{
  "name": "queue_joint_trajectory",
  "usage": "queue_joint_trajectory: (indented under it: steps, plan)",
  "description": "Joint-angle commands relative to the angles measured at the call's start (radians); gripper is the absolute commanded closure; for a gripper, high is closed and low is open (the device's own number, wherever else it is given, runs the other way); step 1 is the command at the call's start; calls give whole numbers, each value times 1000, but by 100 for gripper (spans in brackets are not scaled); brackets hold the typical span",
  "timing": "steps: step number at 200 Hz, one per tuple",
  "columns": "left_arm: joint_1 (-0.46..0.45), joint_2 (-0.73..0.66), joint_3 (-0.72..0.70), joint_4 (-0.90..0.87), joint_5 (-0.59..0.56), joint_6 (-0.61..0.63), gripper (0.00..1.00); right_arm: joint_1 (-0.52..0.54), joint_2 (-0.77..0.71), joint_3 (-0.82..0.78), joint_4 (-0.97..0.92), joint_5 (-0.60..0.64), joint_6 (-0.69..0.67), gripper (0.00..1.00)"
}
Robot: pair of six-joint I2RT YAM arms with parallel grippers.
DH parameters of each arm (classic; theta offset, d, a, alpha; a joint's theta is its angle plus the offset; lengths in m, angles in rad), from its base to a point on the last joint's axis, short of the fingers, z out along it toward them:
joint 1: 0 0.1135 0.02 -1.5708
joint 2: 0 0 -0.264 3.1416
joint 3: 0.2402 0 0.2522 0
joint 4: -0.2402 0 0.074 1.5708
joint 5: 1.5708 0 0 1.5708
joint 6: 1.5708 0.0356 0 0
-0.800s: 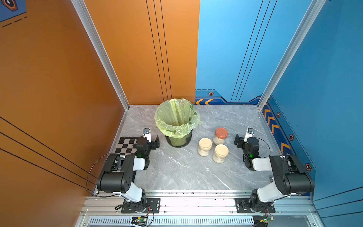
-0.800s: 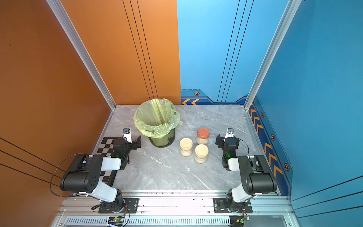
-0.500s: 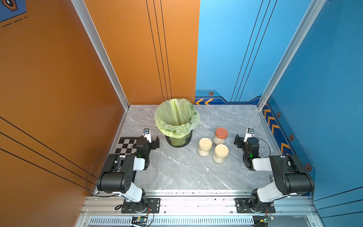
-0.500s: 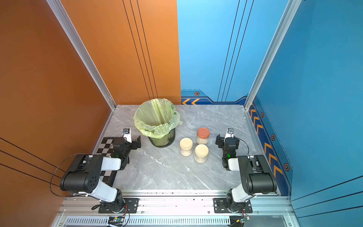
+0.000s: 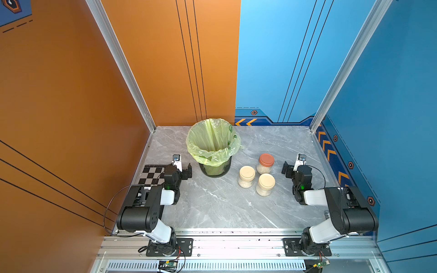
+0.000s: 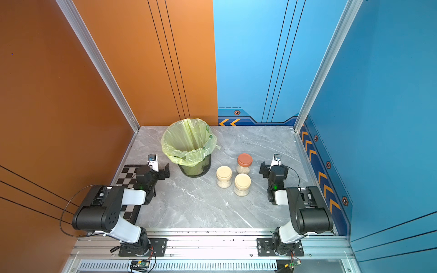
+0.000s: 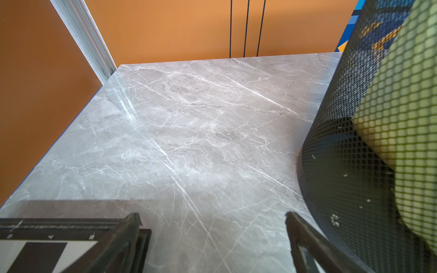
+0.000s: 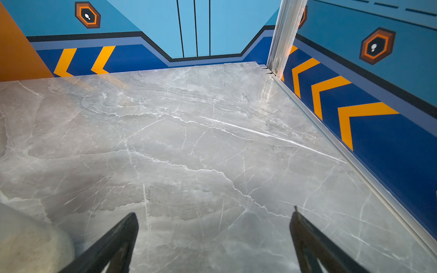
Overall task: Empty moldy rice from jars
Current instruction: Pick up the jar from the center of the board.
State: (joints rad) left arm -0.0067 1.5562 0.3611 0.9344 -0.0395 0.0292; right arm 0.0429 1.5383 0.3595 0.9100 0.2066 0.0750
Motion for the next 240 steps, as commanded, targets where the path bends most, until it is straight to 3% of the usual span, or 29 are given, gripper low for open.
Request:
queue_joint_trajectory:
  steps: [1,35,96,157,182,240]
  plan:
    - [4,10,16,-5,20,-9,2,-3,4,0,18,22,9,0]
    - [7,5,14,-6,23,-9,2,2,-6,9,-5,47,14,0]
    - [-19,-84,-20,-9,-47,-3,2,36,-132,151,-348,150,5,0]
    - [-85,-196,-33,-69,-198,30,2,105,-228,309,-556,169,26,0]
    - [-115,-299,-36,-123,-255,44,2,129,-245,420,-727,167,81,0]
    - [-166,-520,82,-584,-321,12,2,216,-190,710,-1180,155,180,0]
